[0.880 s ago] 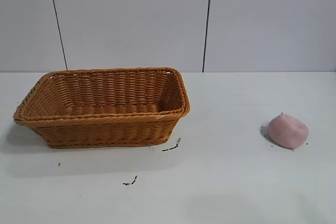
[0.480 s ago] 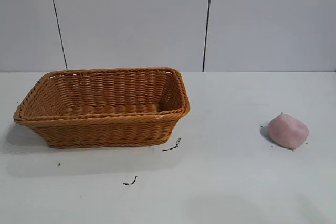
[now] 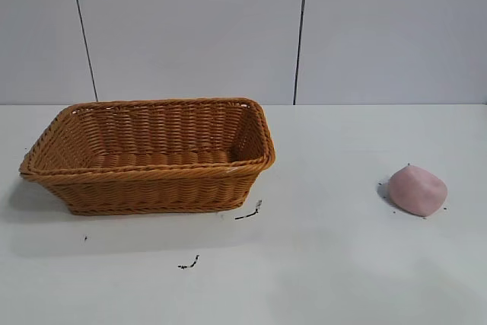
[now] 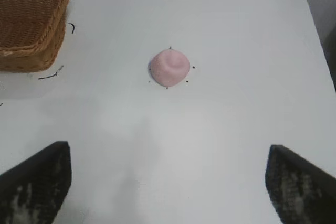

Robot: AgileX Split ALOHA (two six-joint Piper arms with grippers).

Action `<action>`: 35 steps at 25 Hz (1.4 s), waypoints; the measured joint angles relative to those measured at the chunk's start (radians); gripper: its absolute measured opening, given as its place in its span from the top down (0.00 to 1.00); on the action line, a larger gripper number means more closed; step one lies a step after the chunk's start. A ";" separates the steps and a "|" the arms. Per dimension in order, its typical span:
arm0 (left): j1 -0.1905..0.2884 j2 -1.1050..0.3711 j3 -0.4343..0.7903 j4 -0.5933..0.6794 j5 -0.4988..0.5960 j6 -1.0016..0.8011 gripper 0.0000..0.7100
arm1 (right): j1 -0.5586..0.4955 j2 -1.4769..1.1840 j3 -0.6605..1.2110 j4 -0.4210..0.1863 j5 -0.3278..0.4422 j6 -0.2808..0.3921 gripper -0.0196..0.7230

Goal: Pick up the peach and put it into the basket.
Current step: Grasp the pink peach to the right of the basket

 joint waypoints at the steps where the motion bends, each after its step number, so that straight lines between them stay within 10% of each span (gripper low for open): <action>1: 0.000 0.000 0.000 0.000 0.000 0.000 0.03 | 0.000 0.084 -0.029 0.000 -0.014 0.000 0.05; 15: 0.000 0.000 0.000 0.000 0.000 0.000 0.03 | 0.032 0.925 -0.545 -0.001 -0.042 0.002 0.05; 35: 0.000 0.000 0.000 0.000 0.000 0.000 0.03 | 0.063 1.158 -0.634 -0.030 -0.087 0.040 0.05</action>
